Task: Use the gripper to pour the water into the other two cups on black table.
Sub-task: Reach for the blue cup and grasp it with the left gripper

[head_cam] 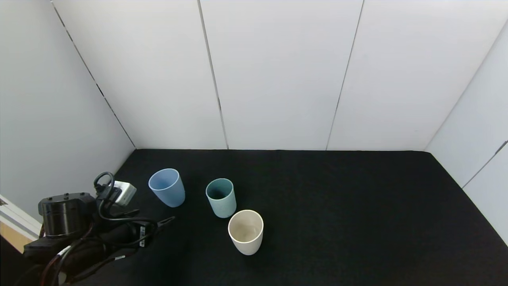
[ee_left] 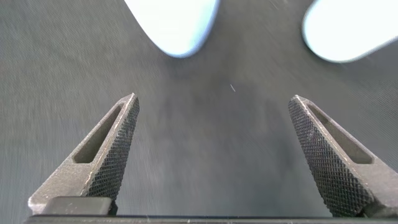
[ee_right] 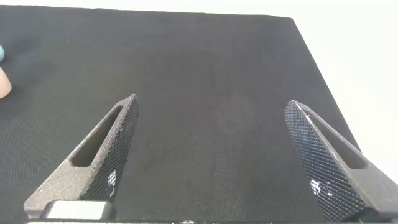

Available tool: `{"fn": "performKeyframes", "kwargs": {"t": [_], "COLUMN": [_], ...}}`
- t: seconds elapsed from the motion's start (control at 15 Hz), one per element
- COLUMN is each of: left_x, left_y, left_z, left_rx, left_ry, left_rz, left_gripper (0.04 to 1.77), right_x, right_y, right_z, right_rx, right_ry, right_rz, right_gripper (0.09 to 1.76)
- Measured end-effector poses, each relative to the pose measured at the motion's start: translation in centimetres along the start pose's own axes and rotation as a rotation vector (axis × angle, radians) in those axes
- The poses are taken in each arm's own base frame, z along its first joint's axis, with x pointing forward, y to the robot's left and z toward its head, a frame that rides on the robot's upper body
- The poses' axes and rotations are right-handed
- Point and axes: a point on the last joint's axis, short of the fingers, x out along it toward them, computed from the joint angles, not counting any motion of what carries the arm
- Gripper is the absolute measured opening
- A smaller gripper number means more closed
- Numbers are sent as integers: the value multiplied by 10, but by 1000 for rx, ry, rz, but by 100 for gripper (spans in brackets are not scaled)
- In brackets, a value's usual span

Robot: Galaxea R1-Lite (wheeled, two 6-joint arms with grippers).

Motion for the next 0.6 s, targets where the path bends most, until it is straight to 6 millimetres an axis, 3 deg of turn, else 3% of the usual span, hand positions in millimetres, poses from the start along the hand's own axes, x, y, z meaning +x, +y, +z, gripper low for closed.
{"fn": "performKeyframes", "kwargs": {"t": [0.33, 0.6], "left_x": [30, 45], "left_y": [2, 5], "left_z": [-9, 0], "left_rx": [2, 3], "left_ry": [0, -41], "left_rz": [11, 24], "left_gripper": [172, 172], "right_x": [0, 0], "right_y": [0, 0], "right_z": [0, 0], "right_rx": [0, 0], "right_ry": [0, 0], "right_rz": [0, 0], "right_gripper": [171, 171]}}
